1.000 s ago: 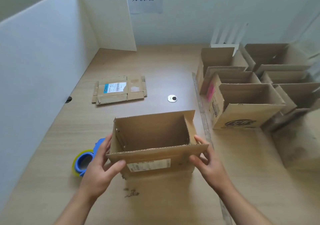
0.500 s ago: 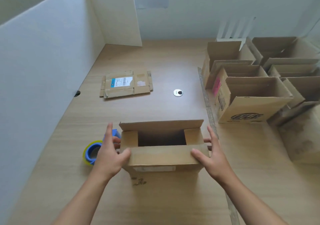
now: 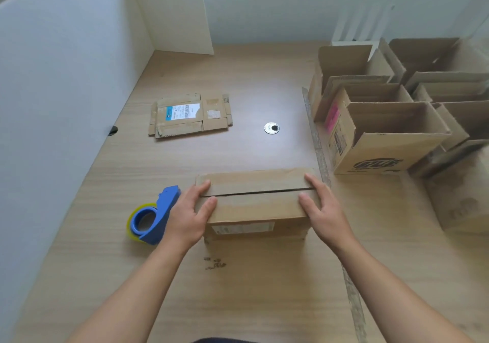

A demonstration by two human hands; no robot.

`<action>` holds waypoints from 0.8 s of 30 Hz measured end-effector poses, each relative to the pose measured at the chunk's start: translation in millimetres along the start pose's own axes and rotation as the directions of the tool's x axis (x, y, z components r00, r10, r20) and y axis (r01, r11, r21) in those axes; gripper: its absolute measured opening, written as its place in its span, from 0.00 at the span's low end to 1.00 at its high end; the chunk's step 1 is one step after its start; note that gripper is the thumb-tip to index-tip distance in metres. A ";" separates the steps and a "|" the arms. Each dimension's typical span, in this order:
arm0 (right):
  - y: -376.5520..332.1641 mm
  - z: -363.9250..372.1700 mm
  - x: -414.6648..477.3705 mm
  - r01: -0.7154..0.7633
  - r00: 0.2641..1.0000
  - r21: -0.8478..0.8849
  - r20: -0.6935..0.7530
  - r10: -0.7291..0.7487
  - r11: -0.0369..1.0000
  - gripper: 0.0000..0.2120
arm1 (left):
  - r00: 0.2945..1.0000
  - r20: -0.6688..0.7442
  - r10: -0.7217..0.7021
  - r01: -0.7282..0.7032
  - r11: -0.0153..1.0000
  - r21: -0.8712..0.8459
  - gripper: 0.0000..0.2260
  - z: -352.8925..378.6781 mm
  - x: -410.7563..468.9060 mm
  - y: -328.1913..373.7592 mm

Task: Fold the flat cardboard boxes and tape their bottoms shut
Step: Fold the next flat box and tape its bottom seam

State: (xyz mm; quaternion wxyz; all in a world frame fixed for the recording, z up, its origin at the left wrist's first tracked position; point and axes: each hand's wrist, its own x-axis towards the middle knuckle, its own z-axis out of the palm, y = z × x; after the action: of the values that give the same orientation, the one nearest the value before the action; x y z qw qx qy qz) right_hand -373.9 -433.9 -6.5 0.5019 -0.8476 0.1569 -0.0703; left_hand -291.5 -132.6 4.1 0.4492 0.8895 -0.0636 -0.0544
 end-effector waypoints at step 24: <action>-37.4 64.2 12.1 0.308 0.934 -0.520 0.325 -0.149 0.797 0.22 | 0.993 0.038 -0.115 0.108 0.982 0.154 0.18 9.3 -10.7 -21.5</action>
State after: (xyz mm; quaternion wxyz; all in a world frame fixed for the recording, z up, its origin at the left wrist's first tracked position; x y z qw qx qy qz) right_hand -337.4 -368.0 -5.5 0.2340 -0.9717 -0.0030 0.0334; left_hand -302.2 -125.5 -18.3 0.3747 0.9218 -0.0281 -0.0953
